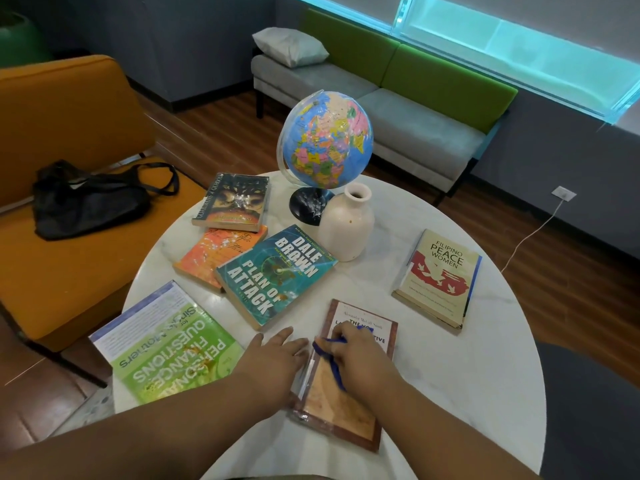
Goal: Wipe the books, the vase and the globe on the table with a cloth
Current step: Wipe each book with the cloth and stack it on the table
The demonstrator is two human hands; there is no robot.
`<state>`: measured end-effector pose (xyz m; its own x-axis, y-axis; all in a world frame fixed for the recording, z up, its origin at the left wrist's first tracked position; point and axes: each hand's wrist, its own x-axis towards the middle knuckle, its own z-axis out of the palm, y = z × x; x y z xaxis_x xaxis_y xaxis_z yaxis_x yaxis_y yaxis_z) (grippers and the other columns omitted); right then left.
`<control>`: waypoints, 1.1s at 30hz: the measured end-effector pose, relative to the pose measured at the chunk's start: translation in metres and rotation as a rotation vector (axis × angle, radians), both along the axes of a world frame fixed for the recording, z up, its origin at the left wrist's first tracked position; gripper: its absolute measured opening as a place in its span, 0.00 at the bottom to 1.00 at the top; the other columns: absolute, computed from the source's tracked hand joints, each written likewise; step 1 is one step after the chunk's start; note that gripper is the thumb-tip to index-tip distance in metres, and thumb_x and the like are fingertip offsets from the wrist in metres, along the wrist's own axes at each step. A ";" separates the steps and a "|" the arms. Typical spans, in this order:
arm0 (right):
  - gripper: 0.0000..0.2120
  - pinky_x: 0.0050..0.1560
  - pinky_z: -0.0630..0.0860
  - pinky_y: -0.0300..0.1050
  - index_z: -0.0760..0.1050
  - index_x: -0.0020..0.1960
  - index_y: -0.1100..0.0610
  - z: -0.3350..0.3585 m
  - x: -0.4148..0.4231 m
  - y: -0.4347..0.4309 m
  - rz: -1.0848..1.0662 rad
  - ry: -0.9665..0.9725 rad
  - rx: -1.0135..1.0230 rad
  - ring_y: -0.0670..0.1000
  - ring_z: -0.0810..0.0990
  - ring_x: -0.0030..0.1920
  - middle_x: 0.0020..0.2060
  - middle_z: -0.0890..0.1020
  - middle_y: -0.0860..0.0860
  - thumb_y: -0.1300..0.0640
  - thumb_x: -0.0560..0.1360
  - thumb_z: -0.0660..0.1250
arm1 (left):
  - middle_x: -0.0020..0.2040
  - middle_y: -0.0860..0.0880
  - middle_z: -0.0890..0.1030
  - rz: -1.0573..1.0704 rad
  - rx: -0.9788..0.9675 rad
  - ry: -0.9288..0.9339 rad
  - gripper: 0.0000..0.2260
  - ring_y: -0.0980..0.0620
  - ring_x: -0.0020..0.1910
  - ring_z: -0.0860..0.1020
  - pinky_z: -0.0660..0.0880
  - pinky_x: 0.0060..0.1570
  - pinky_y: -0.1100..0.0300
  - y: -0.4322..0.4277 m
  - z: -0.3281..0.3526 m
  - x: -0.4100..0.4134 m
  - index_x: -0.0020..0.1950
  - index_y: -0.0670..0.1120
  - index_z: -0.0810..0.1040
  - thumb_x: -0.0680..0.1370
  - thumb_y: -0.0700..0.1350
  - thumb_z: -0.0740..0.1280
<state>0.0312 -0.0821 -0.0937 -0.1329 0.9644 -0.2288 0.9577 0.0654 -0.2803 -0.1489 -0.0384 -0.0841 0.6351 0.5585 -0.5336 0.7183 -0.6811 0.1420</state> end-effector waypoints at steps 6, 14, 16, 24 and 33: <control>0.25 0.61 0.65 0.42 0.64 0.73 0.43 -0.003 0.002 -0.020 0.156 -0.018 -0.004 0.54 0.64 0.64 0.66 0.65 0.48 0.57 0.79 0.62 | 0.79 0.57 0.46 0.014 -0.015 -0.016 0.37 0.50 0.78 0.44 0.48 0.74 0.41 0.000 -0.002 -0.003 0.79 0.53 0.52 0.76 0.61 0.65; 0.24 0.63 0.68 0.48 0.62 0.74 0.42 -0.001 -0.002 -0.026 0.182 -0.039 -0.016 0.55 0.65 0.62 0.67 0.66 0.49 0.55 0.80 0.61 | 0.79 0.57 0.45 0.014 -0.033 -0.008 0.37 0.51 0.78 0.45 0.48 0.74 0.41 0.000 0.000 -0.003 0.79 0.53 0.50 0.76 0.60 0.64; 0.23 0.62 0.68 0.48 0.64 0.73 0.42 0.001 0.005 -0.031 0.203 -0.032 -0.035 0.55 0.65 0.63 0.67 0.66 0.49 0.54 0.80 0.61 | 0.79 0.56 0.45 0.006 -0.036 0.000 0.37 0.51 0.78 0.45 0.48 0.74 0.41 0.000 0.001 -0.003 0.79 0.52 0.50 0.77 0.61 0.64; 0.23 0.61 0.69 0.51 0.64 0.73 0.43 -0.005 -0.009 -0.034 0.168 -0.035 0.010 0.57 0.68 0.60 0.66 0.68 0.51 0.53 0.78 0.63 | 0.79 0.56 0.44 -0.031 -0.024 0.010 0.38 0.50 0.78 0.45 0.47 0.74 0.40 0.000 0.003 -0.005 0.79 0.52 0.49 0.76 0.62 0.64; 0.26 0.61 0.69 0.47 0.64 0.73 0.44 -0.010 -0.008 -0.034 0.031 -0.018 0.033 0.55 0.67 0.60 0.66 0.67 0.49 0.54 0.77 0.64 | 0.79 0.56 0.41 -0.056 -0.023 0.048 0.41 0.51 0.78 0.43 0.47 0.73 0.37 -0.001 0.004 -0.008 0.79 0.52 0.45 0.75 0.63 0.65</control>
<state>0.0228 -0.1160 -0.1036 -0.1587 0.9669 -0.1997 0.9599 0.1038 -0.2604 -0.1573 -0.0397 -0.0804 0.6379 0.5102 -0.5769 0.6858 -0.7171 0.1242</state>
